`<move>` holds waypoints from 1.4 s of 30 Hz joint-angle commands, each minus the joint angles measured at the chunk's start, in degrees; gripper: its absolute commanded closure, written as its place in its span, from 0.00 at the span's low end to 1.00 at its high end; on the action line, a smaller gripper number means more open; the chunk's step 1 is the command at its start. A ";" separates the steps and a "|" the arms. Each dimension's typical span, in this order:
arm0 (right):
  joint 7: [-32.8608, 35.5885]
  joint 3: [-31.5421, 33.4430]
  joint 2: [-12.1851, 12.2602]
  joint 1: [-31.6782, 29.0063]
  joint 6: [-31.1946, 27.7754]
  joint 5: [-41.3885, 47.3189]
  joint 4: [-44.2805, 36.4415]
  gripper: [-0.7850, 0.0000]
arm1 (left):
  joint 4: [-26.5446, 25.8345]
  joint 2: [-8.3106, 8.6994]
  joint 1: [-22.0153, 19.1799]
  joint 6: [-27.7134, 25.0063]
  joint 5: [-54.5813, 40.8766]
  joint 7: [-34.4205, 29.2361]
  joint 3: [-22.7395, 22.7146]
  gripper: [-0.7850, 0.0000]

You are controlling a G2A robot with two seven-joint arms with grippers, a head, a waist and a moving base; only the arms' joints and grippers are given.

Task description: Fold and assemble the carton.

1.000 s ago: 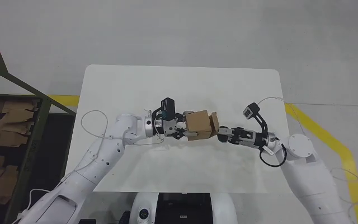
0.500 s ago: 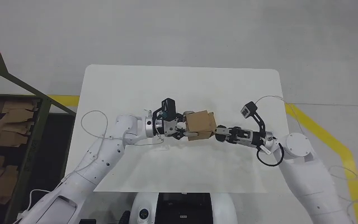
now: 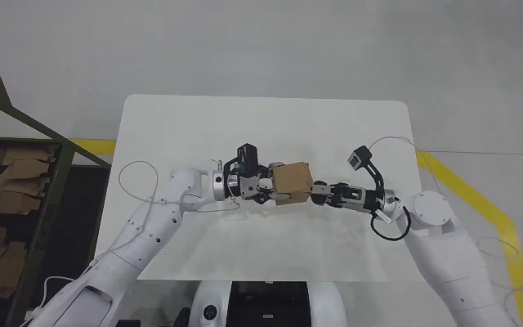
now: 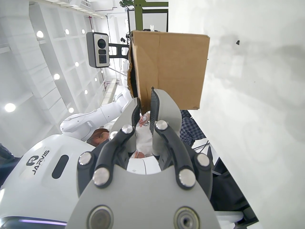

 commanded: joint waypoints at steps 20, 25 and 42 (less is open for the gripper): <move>-0.07 -0.65 -0.06 0.51 -0.58 0.53 0.08 0.82 | 0.88 -0.28 -0.24 0.29 0.94 -0.50 0.33 0.51; -0.12 -0.16 0.01 0.27 -1.09 1.10 0.44 0.85 | 1.05 -0.35 -0.36 0.07 0.41 -0.95 0.33 0.51; -0.27 -0.32 0.06 0.19 -1.11 0.91 0.02 0.98 | 1.72 -0.50 -0.51 -0.02 -0.58 -1.91 0.17 0.49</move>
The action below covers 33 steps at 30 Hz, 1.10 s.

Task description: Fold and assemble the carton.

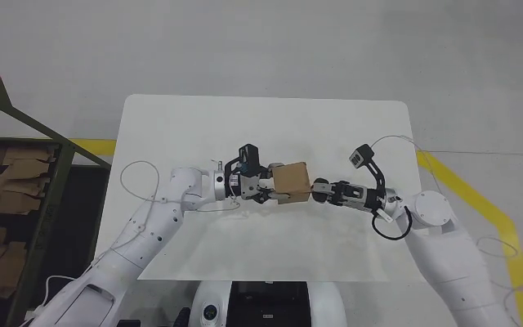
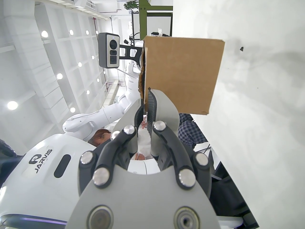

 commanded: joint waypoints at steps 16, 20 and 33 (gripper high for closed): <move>-1.06 0.20 -0.02 0.70 -0.10 0.15 0.94 0.97 | -0.20 -0.07 0.19 -0.46 -0.29 -0.26 -0.23 0.48; -1.73 0.94 0.01 0.98 -0.43 0.84 1.58 0.99 | -0.79 0.01 0.61 -0.68 0.62 0.78 -0.46 0.49; -1.09 -3.23 -1.05 4.99 -0.59 1.23 4.96 1.00 | -2.05 -0.01 1.51 -0.84 2.69 1.56 0.07 0.49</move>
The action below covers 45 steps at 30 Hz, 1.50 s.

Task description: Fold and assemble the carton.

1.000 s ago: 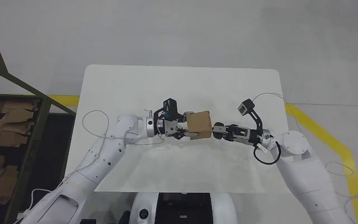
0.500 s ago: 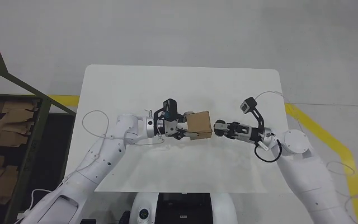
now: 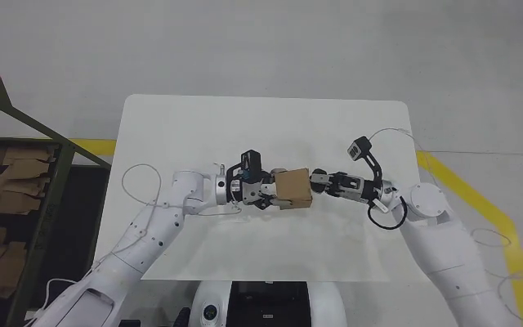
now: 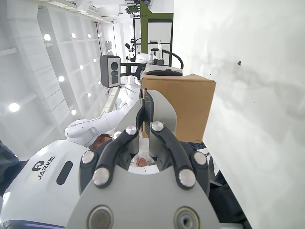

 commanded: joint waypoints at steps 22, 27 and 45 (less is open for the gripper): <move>-1.34 2.86 0.53 -1.93 -0.41 -0.90 0.40 0.97 | 5.63 -0.29 -1.23 2.63 4.46 -2.25 1.08 0.49; -1.53 2.94 0.58 -2.83 -0.29 -0.83 -0.15 0.98 | 6.72 -0.25 -1.26 3.23 6.62 -1.35 1.28 0.43; -2.51 2.76 0.43 -3.13 -2.21 -1.48 0.70 0.99 | 6.82 1.01 0.90 1.92 6.72 3.85 -2.40 0.00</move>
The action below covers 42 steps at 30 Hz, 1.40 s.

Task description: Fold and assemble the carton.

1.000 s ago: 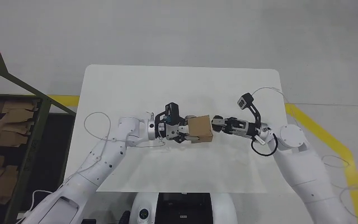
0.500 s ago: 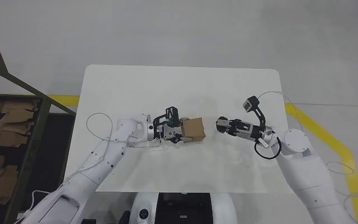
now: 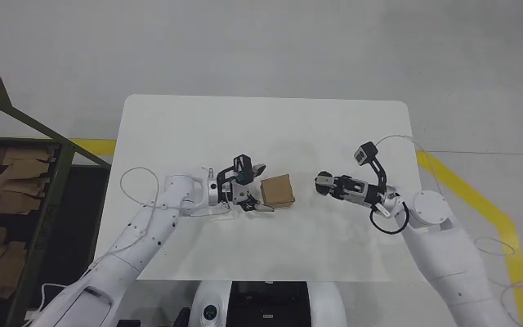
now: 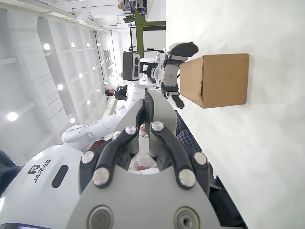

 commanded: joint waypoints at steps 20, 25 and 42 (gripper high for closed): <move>-19.22 9.52 1.24 5.22 -16.11 -18.75 12.08 0.80 | -1.24 2.95 3.33 7.09 -18.59 -7.41 -17.39 0.00; -28.10 11.98 1.60 5.78 -18.53 -27.56 13.55 0.76 | -2.77 3.50 4.81 8.97 -23.10 -10.94 -20.78 0.00; -53.02 13.23 1.26 7.58 -18.21 -52.79 14.98 0.00 | -7.79 4.91 9.68 13.10 -29.07 -16.51 -29.30 0.00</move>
